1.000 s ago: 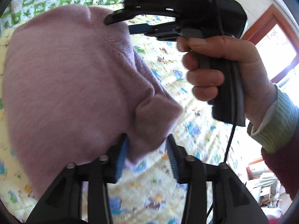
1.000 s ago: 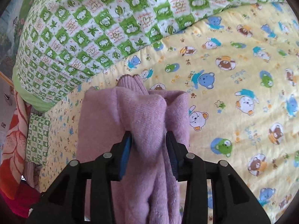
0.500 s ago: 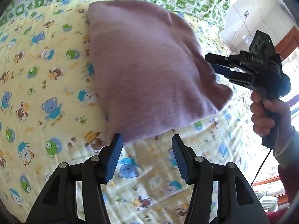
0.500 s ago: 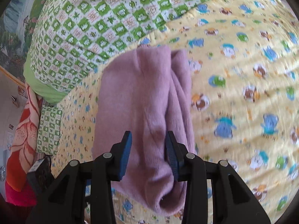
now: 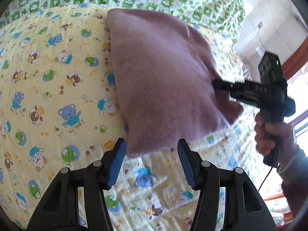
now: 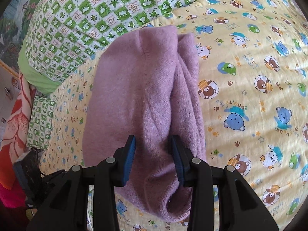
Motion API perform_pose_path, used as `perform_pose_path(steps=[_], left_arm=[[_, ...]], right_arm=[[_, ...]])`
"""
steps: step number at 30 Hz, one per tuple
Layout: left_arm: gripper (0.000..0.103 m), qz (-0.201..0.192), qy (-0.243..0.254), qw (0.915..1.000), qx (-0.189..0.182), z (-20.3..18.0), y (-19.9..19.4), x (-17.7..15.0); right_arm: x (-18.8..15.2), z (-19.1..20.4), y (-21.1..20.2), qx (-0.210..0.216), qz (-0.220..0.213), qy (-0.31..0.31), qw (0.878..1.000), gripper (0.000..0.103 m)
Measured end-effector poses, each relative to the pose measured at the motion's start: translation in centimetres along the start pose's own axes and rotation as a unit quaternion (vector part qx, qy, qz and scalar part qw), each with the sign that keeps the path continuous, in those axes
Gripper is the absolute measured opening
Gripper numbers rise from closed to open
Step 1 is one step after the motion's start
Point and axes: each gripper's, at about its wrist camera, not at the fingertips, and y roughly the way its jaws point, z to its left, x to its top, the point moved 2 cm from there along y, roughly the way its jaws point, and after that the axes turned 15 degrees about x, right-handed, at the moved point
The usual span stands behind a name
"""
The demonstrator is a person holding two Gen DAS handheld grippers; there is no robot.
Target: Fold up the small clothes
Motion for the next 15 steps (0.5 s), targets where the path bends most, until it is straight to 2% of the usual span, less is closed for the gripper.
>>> perform_pose_path(steps=[4,5,6,7,10,13,15], left_arm=[[0.057,0.026,-0.014,0.9996,0.002,0.2,1.5,0.8],[0.057,0.032,-0.016,0.9993,0.0,0.2,1.9,0.9],[0.057,0.038,-0.016,0.9991,-0.001,-0.1,2.3,0.9],[0.057,0.041,-0.015,0.9991,0.0,-0.3,2.6,0.9],[0.057,0.043,-0.015,0.999,-0.002,-1.2,3.1,0.7],[0.058,0.046,-0.015,0.9987,-0.01,-1.5,3.3,0.8],[0.058,0.052,-0.014,0.9985,-0.01,-1.8,3.7,0.6]], right_arm=[[-0.2,-0.5,0.0,0.008,-0.003,0.002,1.0,0.038],[-0.2,-0.5,0.0,0.011,-0.002,0.0,1.0,0.034],[-0.2,-0.4,0.1,0.011,0.001,-0.005,1.0,0.018],[-0.2,-0.3,0.2,0.01,0.006,-0.009,1.0,0.014],[0.2,0.4,-0.9,0.026,-0.01,-0.003,1.0,0.011],[1.1,2.1,-4.1,0.064,-0.053,-0.014,0.996,0.011],[1.2,2.6,-5.2,0.065,-0.061,-0.024,0.996,0.011]])
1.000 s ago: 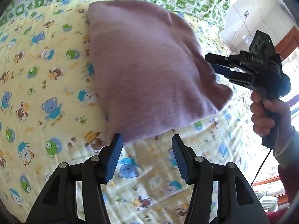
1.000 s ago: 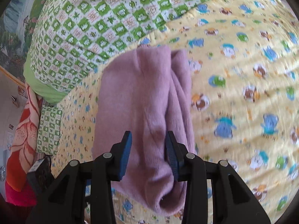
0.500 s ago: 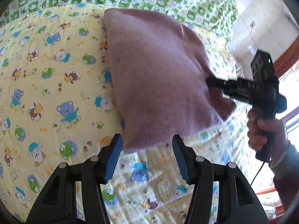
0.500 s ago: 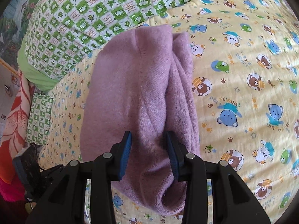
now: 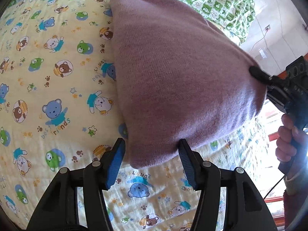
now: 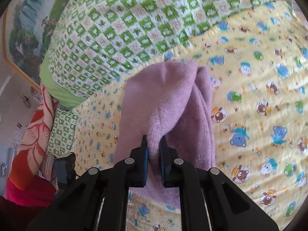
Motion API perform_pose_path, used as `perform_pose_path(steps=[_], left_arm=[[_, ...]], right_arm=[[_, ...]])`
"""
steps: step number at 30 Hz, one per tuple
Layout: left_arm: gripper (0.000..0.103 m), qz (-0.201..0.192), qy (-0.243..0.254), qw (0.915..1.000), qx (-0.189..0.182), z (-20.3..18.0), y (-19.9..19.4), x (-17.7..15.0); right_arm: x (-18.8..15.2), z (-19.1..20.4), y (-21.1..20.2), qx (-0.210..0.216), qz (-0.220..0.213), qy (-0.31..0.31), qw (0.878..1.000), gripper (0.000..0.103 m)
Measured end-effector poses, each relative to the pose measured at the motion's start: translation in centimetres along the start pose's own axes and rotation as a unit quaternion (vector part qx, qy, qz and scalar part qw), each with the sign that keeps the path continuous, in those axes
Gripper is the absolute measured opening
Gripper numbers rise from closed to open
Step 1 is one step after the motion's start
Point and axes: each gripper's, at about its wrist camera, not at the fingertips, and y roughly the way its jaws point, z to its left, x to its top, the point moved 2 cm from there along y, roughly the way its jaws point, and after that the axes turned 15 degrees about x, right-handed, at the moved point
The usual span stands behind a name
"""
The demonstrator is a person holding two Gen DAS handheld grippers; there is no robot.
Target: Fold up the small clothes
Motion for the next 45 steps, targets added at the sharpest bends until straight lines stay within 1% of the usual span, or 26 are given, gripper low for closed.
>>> perform_pose_path(steps=[2,6,9,12,13,17,19,20,21,22,25,28,31,34,35,36,37,39,41,42,43,45], left_arm=[[0.058,0.01,0.002,0.9999,0.0,-0.4,0.6,-0.1],[0.058,0.03,0.014,0.9994,0.003,-1.0,1.8,-0.5],[0.058,0.039,0.021,0.999,0.008,-1.3,2.0,-0.9],[0.058,0.027,0.016,0.9995,0.006,-0.8,0.7,-0.8],[0.058,0.019,0.012,0.9997,0.004,-0.6,0.1,-0.6],[0.063,-0.006,-0.016,0.9998,-0.009,0.7,-1.8,0.8],[0.066,-0.014,-0.031,0.9993,-0.016,1.1,-2.2,2.2],[0.068,-0.016,-0.038,0.999,-0.018,1.2,-2.2,2.8],[0.069,-0.018,-0.043,0.9987,-0.019,1.3,-2.1,3.3],[0.069,-0.017,-0.047,0.9985,-0.021,1.3,-2.0,4.1],[0.07,-0.006,-0.057,0.998,-0.026,1.4,-1.3,5.5],[0.07,0.002,-0.066,0.9973,-0.034,1.1,-0.1,6.8],[0.074,0.006,-0.074,0.9965,-0.039,0.7,1.0,7.7],[0.075,0.008,-0.081,0.9957,-0.045,1.0,1.7,8.6],[0.076,0.008,-0.083,0.9955,-0.045,0.9,1.9,8.9],[0.077,0.009,-0.084,0.9953,-0.046,0.9,2.1,9.2],[0.077,0.01,-0.086,0.9952,-0.046,0.9,2.3,9.5],[0.078,0.013,-0.091,0.9944,-0.052,1.0,2.9,10.2],[0.079,0.016,-0.098,0.9933,-0.06,1.3,3.3,10.3],[0.08,0.019,-0.101,0.9926,-0.064,1.5,3.6,10.4],[0.08,0.022,-0.105,0.9919,-0.068,1.6,3.9,10.5],[0.081,0.028,-0.114,0.9901,-0.077,1.8,4.4,10.6]], right_arm=[[-0.5,-1.1,0.4,-0.025,0.015,-0.001,1.0,0.011],[-2.2,-5.2,2.0,-0.057,0.034,0.039,0.997,0.011],[-3.3,-6.9,2.3,-0.054,0.023,0.062,0.996,0.013],[-3.5,-6.9,1.7,-0.052,0.012,0.073,0.996,0.017],[-3.4,-6.7,1.6,-0.056,0.013,0.07,0.996,0.022],[-2.6,-5.2,1.2,-0.076,0.012,0.042,0.996,0.031],[-1.9,-4.8,1.1,-0.085,0.003,0.033,0.996,0.049],[-1.6,-4.7,1.3,-0.089,-0.003,0.031,0.996,0.053],[-1.2,-4.6,1.4,-0.091,-0.011,0.029,0.995,0.061],[-0.9,-4.7,1.5,-0.091,-0.016,0.029,0.995,0.063],[0.3,-5.4,2.7,-0.087,-0.011,0.032,0.996,0.064],[1.9,-6.6,4.1,-0.081,-0.006,0.047,0.996,0.064],[3.3,-7.9,5.5,-0.074,0.002,0.063,0.995,0.064],[5.0,-9.1,6.8,-0.05,0.002,0.067,0.996,0.062],[5.4,-9.5,7.1,-0.057,0.0,0.067,0.996,0.057],[5.8,-9.9,7.3,-0.062,-0.004,0.069,0.996,0.044],[6.2,-10.4,7.5,-0.062,-0.007,0.075,0.995,0.042],[6.7,-11.3,7.2,-0.058,-0.027,0.097,0.993,0.042],[6.7,-11.4,6.9,-0.051,-0.037,0.107,0.992,0.042],[6.5,-11.4,6.7,-0.048,-0.038,0.114,0.992,0.044],[6.3,-11.3,6.6,-0.045,-0.039,0.121,0.991,0.05],[5.6,-11.1,6.2,-0.041,-0.032,0.13,0.99,0.059]])
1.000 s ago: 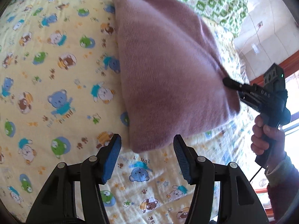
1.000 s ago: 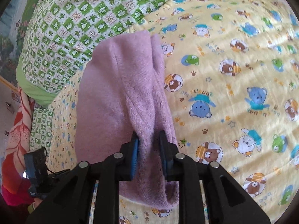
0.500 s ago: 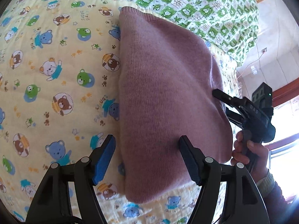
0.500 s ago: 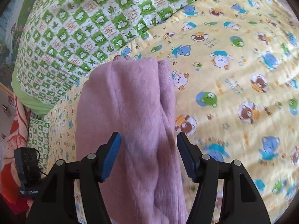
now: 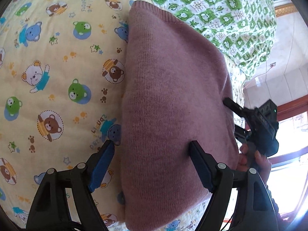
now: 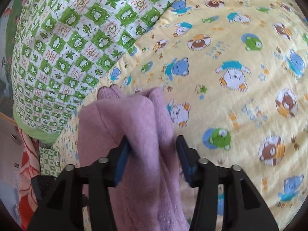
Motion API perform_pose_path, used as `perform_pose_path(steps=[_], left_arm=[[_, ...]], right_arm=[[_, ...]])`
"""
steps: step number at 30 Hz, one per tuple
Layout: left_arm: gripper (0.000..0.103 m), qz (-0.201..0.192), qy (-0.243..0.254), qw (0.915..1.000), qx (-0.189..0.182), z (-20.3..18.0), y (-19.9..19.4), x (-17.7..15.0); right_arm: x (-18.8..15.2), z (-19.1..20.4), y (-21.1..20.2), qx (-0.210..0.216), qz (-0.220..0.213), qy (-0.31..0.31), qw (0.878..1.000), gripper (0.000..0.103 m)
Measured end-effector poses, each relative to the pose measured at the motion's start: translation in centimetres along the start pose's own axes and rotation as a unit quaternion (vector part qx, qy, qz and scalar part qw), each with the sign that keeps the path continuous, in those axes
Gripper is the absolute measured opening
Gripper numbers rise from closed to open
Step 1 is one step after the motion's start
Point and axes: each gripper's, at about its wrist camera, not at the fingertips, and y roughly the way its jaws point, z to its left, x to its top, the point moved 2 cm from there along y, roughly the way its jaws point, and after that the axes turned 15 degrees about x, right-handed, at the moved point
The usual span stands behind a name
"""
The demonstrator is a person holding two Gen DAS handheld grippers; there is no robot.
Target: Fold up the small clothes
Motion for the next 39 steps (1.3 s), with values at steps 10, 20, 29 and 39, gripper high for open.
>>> perform_pose_path(steps=[10,20,29,39], left_arm=[[0.081,0.017,-0.009,0.9994,-0.03,-1.0,2.4,0.8],[0.043,-0.006,0.006,0.999,-0.045,-2.8,2.0,1.2],[0.041,-0.073,0.014,0.9968,-0.03,-2.3,-4.7,-0.3],[0.041,-0.128,-0.025,0.9906,0.04,7.2,-13.4,-3.9]], right_arm=[[-3.9,-0.6,-0.2,0.022,0.074,-0.017,0.997,0.079],[-4.6,-0.5,0.3,0.055,0.068,0.003,0.996,0.033],[-5.8,6.7,-1.2,0.097,0.056,-0.058,0.992,0.029],[-10.3,14.0,4.5,0.174,0.107,-0.087,0.975,0.029]])
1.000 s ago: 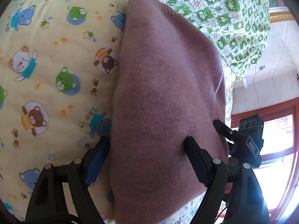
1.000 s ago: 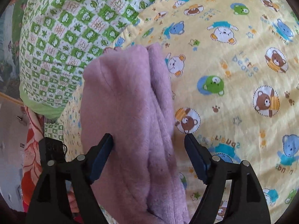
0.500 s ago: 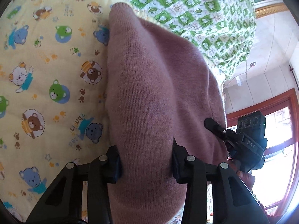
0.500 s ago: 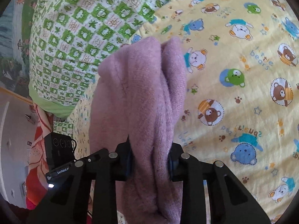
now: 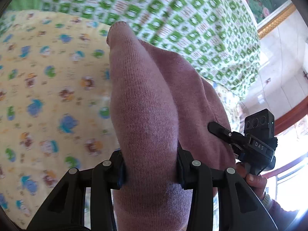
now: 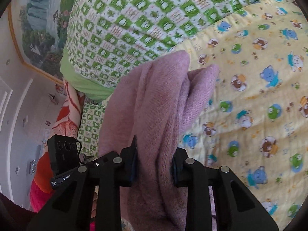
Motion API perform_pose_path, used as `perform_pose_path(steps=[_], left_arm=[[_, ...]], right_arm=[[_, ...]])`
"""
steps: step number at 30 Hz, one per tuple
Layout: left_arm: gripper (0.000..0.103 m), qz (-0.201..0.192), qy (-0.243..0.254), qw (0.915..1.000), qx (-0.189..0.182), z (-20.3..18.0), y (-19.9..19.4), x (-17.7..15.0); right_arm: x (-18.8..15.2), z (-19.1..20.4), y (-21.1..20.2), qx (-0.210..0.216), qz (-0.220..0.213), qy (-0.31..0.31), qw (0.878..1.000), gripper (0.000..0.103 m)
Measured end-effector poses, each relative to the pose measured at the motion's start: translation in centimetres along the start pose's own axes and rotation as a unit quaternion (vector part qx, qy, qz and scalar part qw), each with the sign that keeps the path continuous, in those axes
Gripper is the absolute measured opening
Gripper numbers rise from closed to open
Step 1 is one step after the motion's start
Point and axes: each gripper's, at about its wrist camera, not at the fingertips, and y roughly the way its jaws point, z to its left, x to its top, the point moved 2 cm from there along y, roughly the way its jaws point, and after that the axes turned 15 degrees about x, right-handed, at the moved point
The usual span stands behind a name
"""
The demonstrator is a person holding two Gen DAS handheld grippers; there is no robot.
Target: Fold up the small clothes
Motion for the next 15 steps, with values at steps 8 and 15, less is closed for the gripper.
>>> perform_pose_path(steps=[8,15], left_arm=[[0.041,0.0,-0.047,0.9979,0.043,7.6,-0.8,-2.2],[0.055,0.03,-0.087,0.9949,0.042,11.7,1.5,-4.3]], right_arm=[[-2.3,0.5,8.7,0.01,0.059,0.002,0.998,0.029],[-3.8,-2.4,11.2,-0.035,0.089,0.019,0.995,0.035]])
